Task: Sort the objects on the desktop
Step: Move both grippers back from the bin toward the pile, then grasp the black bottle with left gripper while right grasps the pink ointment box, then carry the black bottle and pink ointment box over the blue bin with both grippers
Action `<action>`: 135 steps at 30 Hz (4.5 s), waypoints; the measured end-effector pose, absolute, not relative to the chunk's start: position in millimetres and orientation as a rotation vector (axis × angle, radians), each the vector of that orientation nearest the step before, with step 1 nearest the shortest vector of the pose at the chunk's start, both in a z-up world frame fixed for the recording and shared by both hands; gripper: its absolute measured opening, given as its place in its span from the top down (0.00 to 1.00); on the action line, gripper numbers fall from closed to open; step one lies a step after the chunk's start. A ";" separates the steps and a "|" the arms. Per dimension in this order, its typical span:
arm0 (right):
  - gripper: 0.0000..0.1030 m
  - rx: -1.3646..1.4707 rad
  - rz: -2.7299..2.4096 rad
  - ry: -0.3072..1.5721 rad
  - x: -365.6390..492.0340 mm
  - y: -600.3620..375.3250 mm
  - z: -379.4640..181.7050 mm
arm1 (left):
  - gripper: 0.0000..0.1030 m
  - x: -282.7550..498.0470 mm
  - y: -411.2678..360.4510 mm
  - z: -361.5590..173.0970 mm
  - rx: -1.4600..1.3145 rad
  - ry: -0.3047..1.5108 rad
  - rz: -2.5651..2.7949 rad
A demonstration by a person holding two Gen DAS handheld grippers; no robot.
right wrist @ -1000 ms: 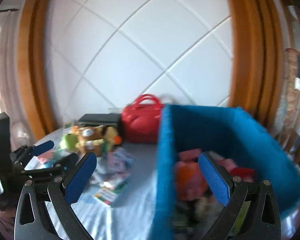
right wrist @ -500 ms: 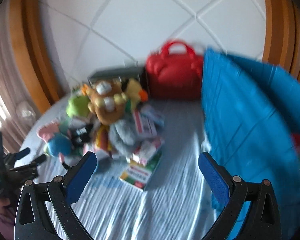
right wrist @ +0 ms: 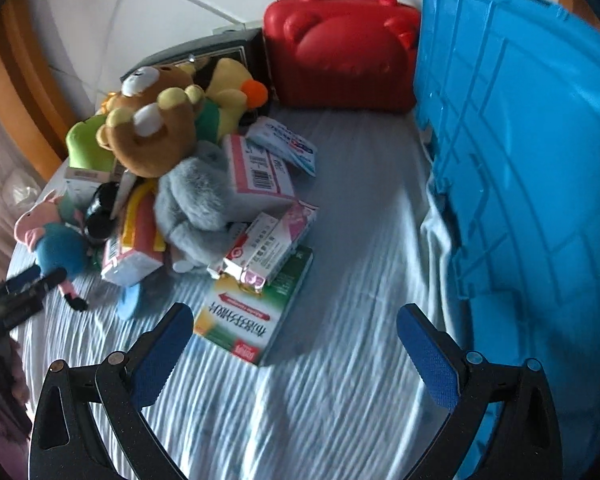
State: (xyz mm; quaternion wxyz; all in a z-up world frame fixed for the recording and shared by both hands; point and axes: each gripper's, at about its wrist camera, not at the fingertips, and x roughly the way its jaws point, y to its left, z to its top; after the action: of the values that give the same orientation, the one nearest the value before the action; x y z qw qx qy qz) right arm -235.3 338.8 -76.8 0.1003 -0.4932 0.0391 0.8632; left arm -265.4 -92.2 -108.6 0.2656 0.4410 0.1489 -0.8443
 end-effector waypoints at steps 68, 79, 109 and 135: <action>0.71 -1.741 2.403 0.274 -305.7 336.0 -141.5 | 0.71 -290.6 -125.8 -141.8 1.127 0.381 -2.239; 0.71 -1.443 2.673 0.176 -242.1 298.5 -38.0 | 0.71 -234.3 -26.3 -63.2 0.989 0.351 -2.395; 0.70 -1.012 2.540 -0.043 -68.6 546.1 188.4 | 0.71 -441.2 362.0 118.1 1.044 0.217 -3.019; 0.70 -1.676 2.406 -0.080 -63.9 621.3 83.8 | 0.71 -517.9 427.2 -22.9 1.918 -0.019 -2.402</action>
State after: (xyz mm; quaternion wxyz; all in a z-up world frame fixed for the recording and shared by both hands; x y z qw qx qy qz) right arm -63.9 621.3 83.8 0.1041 -0.5682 -0.0271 0.8159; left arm -517.9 427.2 -22.9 0.0340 0.6237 -0.0061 -0.7809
